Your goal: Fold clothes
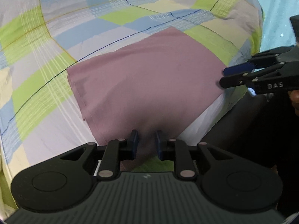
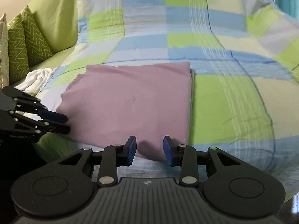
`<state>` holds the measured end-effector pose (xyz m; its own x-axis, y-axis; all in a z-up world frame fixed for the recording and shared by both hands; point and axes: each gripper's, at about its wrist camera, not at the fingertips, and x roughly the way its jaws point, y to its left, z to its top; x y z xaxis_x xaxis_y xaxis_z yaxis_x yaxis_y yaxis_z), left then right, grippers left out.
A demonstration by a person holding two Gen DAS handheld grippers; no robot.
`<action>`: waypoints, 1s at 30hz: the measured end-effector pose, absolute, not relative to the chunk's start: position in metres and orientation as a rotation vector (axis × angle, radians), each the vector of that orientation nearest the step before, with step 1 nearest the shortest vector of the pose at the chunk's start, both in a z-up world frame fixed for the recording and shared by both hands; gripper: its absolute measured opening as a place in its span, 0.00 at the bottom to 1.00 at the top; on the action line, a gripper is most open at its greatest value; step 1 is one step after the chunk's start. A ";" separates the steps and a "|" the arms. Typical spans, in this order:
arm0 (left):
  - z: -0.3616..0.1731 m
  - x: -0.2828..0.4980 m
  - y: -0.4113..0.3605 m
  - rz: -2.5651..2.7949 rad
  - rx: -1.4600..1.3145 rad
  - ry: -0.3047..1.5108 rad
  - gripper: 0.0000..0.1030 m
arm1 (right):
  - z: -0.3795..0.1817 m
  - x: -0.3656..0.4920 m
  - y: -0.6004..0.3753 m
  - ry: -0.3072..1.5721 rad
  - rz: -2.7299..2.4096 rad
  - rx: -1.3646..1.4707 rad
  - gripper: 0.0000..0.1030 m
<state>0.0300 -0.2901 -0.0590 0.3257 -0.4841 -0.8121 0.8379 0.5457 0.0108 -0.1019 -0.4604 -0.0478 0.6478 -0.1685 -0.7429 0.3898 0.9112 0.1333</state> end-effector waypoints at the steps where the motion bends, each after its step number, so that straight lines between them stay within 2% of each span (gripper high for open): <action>1: -0.058 0.031 -0.288 -0.904 0.477 0.866 0.18 | -0.048 -0.101 -0.462 0.804 -0.322 0.299 0.31; 11: -0.033 0.039 -0.278 -0.842 0.538 0.776 0.17 | -0.024 -0.094 -0.479 0.692 -0.321 0.324 0.34; 20: -0.036 0.092 -0.320 -0.792 0.447 0.750 0.17 | -0.028 -0.021 -0.524 0.670 -0.360 0.324 0.39; 23: -0.043 0.107 -0.324 -0.784 0.448 0.763 0.17 | -0.037 -0.005 -0.534 0.700 -0.365 0.319 0.39; 26: -0.047 0.117 -0.323 -0.784 0.450 0.775 0.18 | -0.044 0.001 -0.543 0.707 -0.390 0.322 0.33; 30: -0.047 0.116 -0.321 -0.790 0.463 0.774 0.18 | -0.047 -0.003 -0.552 0.694 -0.423 0.340 0.35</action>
<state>0.1159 -0.3211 -0.0467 0.4585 -0.4550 -0.7634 0.7722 0.6291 0.0888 -0.0029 -0.5524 -0.0465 0.6905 -0.2594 -0.6753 0.4809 0.8620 0.1606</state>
